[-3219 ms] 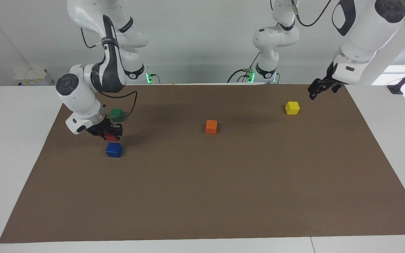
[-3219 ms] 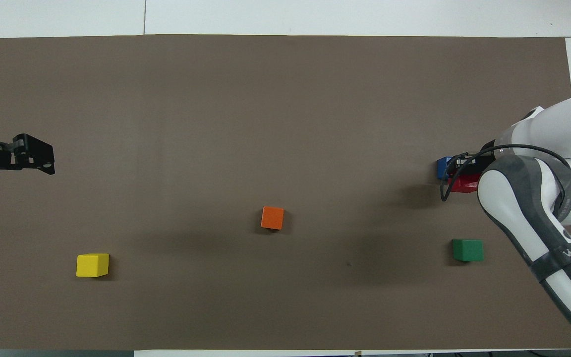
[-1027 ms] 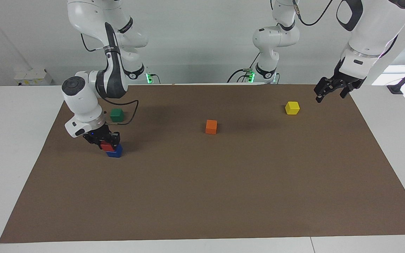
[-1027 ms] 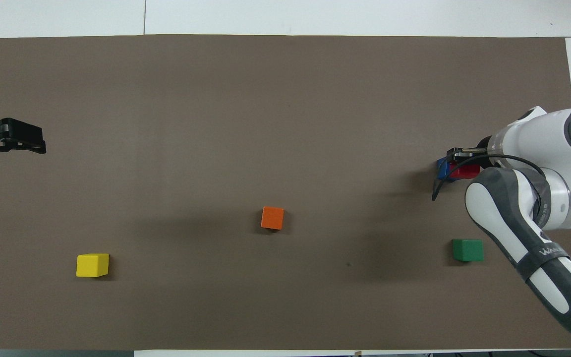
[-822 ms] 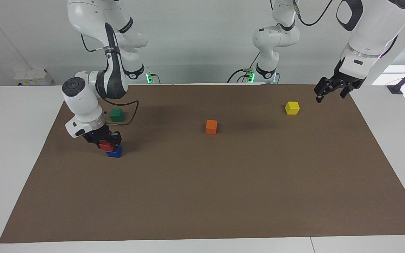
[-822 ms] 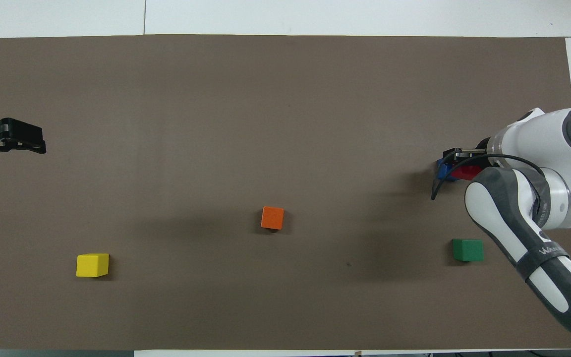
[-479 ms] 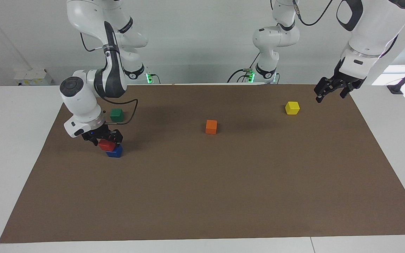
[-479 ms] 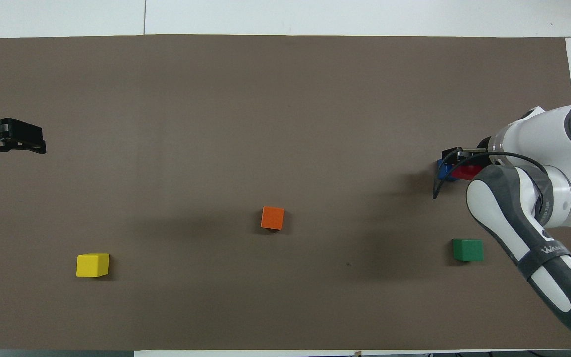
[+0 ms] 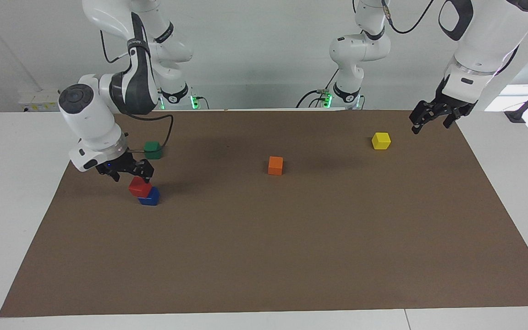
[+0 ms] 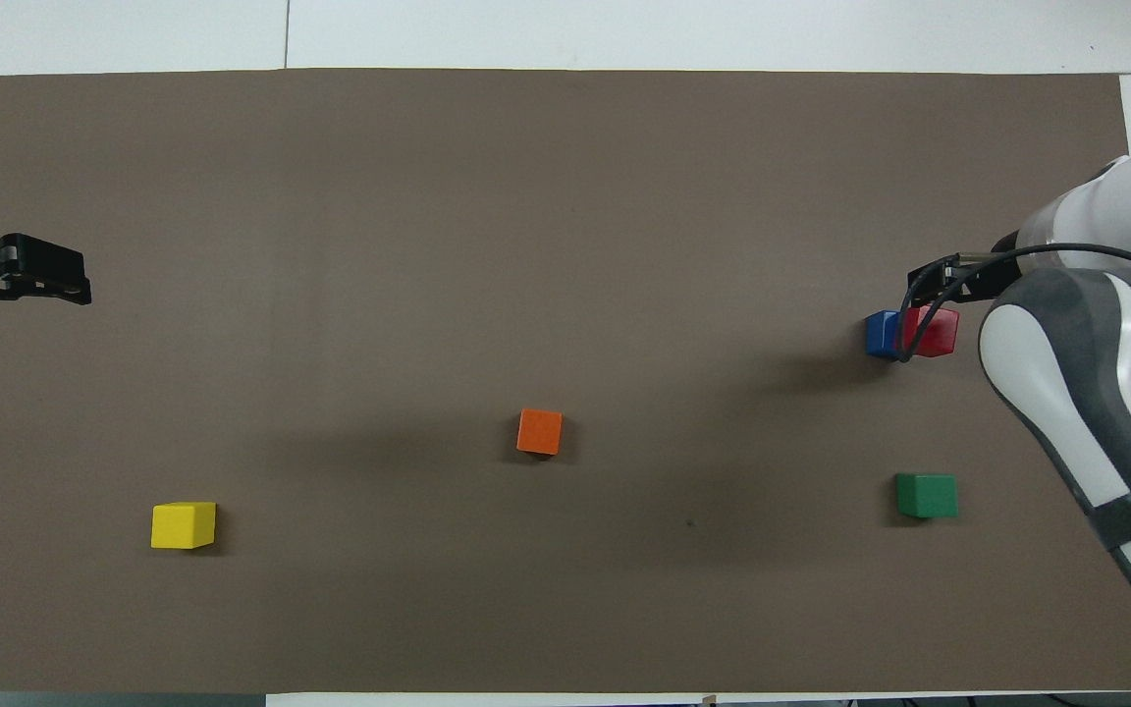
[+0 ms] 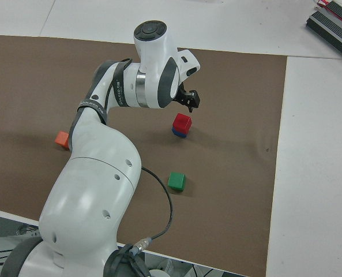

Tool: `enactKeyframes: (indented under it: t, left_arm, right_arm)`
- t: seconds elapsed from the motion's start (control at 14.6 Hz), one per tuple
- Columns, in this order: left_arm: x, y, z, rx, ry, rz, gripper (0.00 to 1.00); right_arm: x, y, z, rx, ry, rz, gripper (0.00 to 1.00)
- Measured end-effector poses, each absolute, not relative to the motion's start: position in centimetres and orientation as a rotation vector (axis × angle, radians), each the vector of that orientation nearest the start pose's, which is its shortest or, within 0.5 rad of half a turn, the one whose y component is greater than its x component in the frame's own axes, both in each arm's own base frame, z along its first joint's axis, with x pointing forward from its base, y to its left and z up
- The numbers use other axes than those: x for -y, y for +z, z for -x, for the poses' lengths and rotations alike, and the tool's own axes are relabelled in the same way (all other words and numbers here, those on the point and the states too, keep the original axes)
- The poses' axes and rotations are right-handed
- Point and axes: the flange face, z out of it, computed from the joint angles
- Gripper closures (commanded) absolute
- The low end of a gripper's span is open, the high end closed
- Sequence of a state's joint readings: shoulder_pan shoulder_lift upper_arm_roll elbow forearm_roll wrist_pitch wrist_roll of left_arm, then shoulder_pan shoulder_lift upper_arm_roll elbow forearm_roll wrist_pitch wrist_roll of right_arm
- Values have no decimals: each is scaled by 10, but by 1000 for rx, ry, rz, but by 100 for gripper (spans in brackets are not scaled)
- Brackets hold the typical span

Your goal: Transfer red block to right arm and stack on blue block

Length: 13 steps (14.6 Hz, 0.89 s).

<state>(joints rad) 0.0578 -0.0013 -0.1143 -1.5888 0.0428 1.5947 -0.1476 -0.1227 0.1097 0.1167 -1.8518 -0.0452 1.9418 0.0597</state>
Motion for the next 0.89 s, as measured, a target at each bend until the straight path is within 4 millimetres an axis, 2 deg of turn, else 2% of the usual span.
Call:
enactKeyframes:
  t: [0.21, 0.41, 0.62, 0.89]
  left_arm:
    - [27, 619, -556, 140, -18, 3096, 0]
    - [27, 619, -556, 140, -18, 3096, 0]
    - [27, 619, -556, 140, -18, 3096, 0]
    - [27, 619, -556, 140, -18, 3096, 0]
  right_arm:
    - [7, 521, -581, 130, -55, 3178, 0]
    - [7, 568, -563, 175, -74, 3185, 0]
    - [8, 605, -544, 163, 15, 3186, 0]
    - [14, 634, -529, 139, 43, 3177, 0]
